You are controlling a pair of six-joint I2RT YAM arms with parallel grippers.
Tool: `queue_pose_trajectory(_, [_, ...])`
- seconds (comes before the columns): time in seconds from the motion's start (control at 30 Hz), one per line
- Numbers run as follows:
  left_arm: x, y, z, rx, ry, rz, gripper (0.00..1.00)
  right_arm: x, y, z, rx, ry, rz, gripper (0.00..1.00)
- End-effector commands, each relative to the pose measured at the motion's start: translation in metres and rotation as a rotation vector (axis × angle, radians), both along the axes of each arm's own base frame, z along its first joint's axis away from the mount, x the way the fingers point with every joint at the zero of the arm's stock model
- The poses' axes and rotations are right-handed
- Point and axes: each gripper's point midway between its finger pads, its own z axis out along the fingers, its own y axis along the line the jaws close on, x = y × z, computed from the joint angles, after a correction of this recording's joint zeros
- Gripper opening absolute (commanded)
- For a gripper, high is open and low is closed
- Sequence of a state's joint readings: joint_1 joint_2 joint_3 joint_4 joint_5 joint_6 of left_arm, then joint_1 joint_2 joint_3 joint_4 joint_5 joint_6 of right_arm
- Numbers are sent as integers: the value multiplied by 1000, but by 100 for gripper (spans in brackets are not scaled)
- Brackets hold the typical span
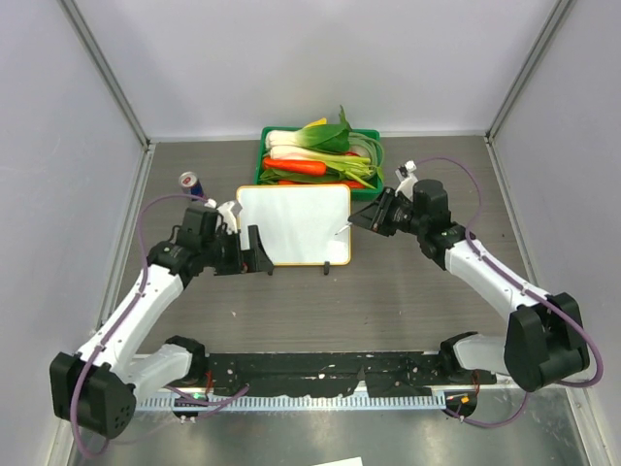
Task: Write a sentence on the whiteboard
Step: Pick up the whiteboard marker at the center of the board, then move the whiteboard to the center of the board.
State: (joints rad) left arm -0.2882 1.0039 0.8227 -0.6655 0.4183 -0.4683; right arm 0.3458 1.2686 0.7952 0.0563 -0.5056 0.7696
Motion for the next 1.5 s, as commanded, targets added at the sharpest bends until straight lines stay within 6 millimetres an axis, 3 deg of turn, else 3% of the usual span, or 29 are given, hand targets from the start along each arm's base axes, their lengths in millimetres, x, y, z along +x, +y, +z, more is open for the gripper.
queue_pose_trajectory(0.0, [8,8,-22,198,4,60,96,1,-8,20,30,-54,-26,1])
queue_pose_trajectory(0.27, [16,-7,-69,367,55,16,90,3,-15,16,27,-45,-39,1])
queue_pose_trajectory(0.4, [25,-12,-87,419,46,20,81,4,-19,15,26,-40,-42,2])
queue_pose_trajectory(0.73, [37,-22,-122,489,30,29,66,9,-24,10,22,-31,-51,1])
queue_pose_trajectory(0.83, [40,-19,-133,523,34,39,56,10,-26,9,22,-27,-53,2])
queue_pose_trajectory(1.1, [50,-23,-147,527,27,56,53,13,-27,6,19,-20,-54,1])
queue_pose_trajectory(1.47, [50,-23,-154,532,32,56,15,12,-28,5,22,-12,-50,2])
